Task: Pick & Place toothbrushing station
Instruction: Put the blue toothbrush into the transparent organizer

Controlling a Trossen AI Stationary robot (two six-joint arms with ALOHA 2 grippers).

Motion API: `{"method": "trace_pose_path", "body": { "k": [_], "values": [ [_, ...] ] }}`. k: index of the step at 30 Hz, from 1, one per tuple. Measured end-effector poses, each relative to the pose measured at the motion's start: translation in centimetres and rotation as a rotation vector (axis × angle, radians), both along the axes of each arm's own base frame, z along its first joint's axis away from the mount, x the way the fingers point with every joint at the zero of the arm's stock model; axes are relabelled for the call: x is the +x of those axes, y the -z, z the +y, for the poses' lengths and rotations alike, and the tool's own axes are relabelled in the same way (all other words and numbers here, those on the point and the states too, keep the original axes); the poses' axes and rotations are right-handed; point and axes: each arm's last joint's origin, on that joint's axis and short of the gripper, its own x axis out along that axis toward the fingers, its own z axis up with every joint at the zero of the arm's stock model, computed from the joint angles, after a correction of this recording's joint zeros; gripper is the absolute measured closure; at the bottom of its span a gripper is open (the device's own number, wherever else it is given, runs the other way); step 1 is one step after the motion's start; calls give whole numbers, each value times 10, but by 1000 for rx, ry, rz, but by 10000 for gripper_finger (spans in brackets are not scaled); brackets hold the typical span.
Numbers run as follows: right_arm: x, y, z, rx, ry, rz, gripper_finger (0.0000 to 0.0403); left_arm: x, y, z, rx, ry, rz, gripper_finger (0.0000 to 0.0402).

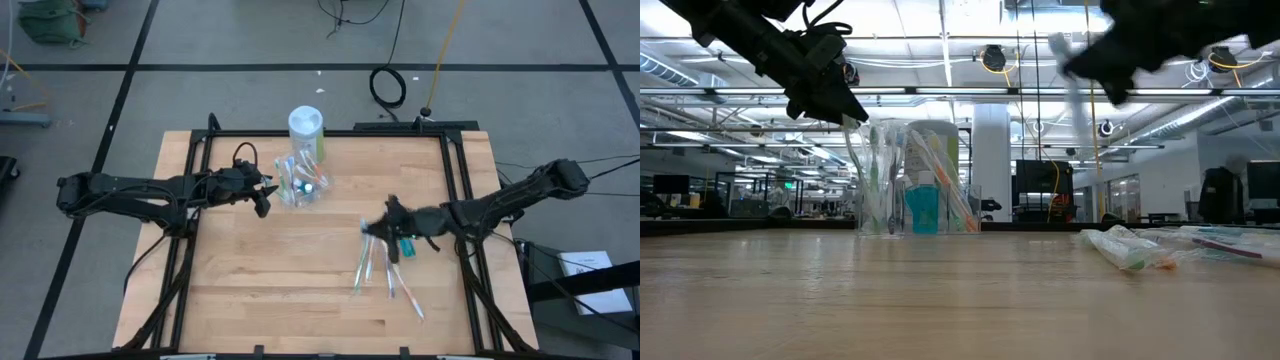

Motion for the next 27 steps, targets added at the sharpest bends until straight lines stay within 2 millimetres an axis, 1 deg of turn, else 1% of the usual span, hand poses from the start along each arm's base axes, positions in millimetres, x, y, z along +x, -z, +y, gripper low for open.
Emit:
{"method": "trace_pose_path", "body": {
  "k": [2, 4, 6, 9, 11, 14, 16, 19, 23, 27],
  "values": [
    [12, -8, -11, -151, 26, -130, 393, 0, 0, 0, 0, 1, -2, 229],
    [23, -15, -23, -259, 67, -266, 393, 0, 0, 0, 0, 0, -3, 229],
    [32, -18, -37, -334, 120, -368, 393, 0, -1, 0, 1, 0, -10, 229],
    [42, -14, -63, -382, 196, -428, 392, 1, -1, 0, -2, -1, -13, 229],
    [49, -8, -80, -391, 230, -423, 392, 1, -1, 0, -1, -1, -12, 229],
    [65, -2, -102, -372, 238, -379, 392, 1, -1, 0, 1, 0, -11, 229],
    [76, -1, -114, -370, 253, -351, 392, 1, -1, 0, -2, -5, -14, 229],
    [86, 6, -131, -338, 288, -261, 392, 1, -1, 0, -17, -18, -24, 229],
    [91, 21, -145, -303, 320, -169, 392, 1, -1, 0, -14, -13, -21, 229],
    [93, 36, -155, -243, 347, -133, 392, 1, -1, 0, -12, -12, -20, 229]
  ]
}}
